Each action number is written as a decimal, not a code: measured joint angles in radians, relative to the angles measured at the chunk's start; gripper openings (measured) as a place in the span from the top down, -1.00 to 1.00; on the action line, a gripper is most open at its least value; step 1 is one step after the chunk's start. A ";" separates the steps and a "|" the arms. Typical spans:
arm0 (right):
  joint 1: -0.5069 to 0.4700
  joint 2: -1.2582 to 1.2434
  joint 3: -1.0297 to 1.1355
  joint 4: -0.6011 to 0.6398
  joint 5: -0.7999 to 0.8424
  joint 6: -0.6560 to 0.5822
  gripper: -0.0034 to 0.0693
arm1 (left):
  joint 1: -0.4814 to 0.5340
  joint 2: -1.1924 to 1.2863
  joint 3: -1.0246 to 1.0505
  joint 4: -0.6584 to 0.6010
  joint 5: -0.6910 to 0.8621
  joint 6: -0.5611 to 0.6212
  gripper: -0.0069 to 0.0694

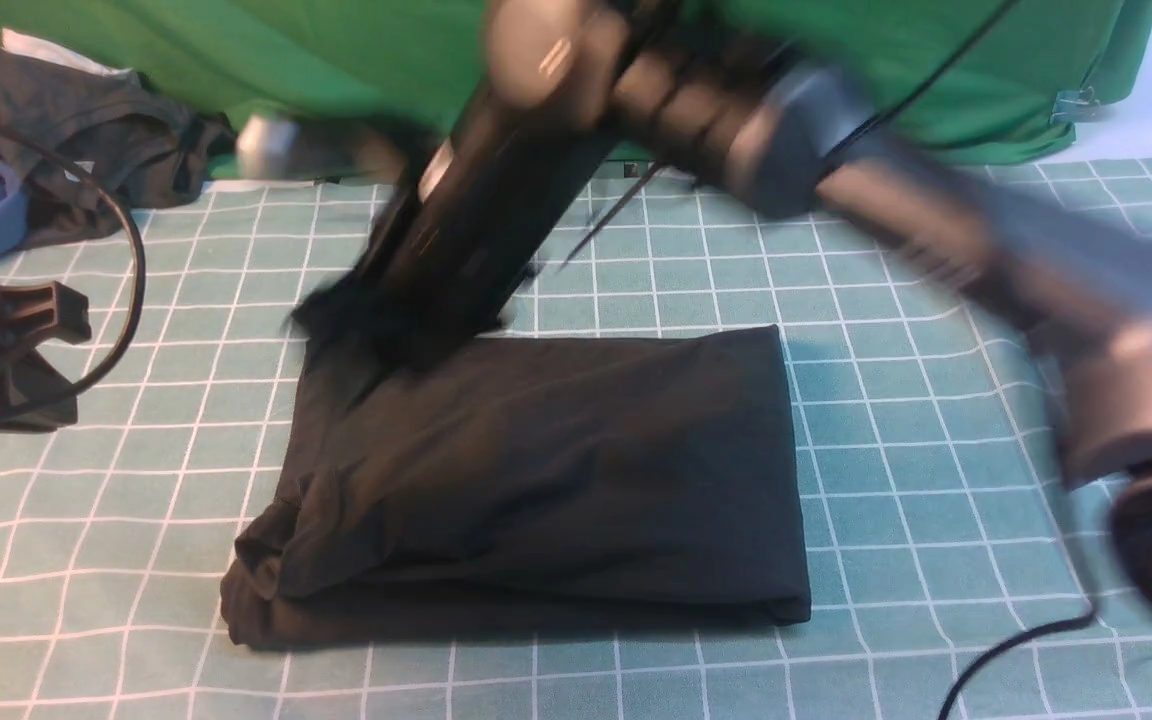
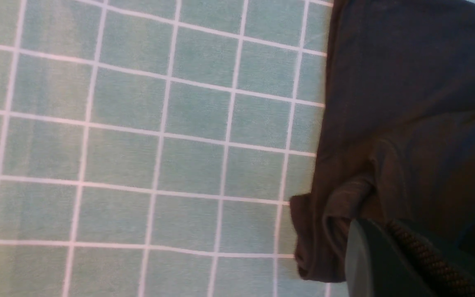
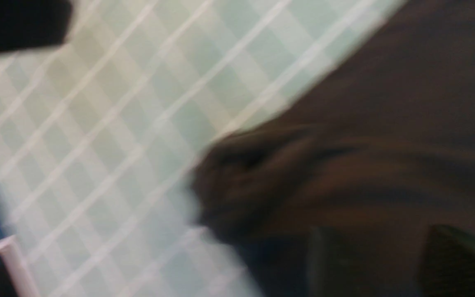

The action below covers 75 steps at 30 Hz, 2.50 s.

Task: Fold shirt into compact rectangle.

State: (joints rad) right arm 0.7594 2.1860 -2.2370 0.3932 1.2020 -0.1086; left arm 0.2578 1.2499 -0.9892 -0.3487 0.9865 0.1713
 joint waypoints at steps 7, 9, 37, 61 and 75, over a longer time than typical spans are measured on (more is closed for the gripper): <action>-0.125 -0.262 0.156 -0.193 0.000 0.003 0.82 | 0.000 0.001 0.009 -0.129 0.003 0.085 0.80; -0.174 -0.385 0.333 -0.204 0.004 -0.010 0.83 | -0.023 0.018 0.021 -0.153 0.002 0.102 0.80; -0.251 -0.694 0.963 -0.202 -0.172 -0.057 0.85 | -0.326 0.462 0.027 -0.004 -0.266 -0.098 -0.12; -0.251 -0.694 0.963 -0.197 -0.178 -0.057 0.85 | -0.327 0.390 -0.015 0.098 -0.405 0.055 0.79; -0.251 -0.694 0.963 -0.151 -0.174 -0.057 0.85 | -0.327 0.418 -0.080 0.234 -0.349 -0.033 0.20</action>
State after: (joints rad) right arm 0.5087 1.4915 -1.2742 0.2419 1.0276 -0.1658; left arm -0.0695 1.6680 -1.0689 -0.1147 0.6374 0.1380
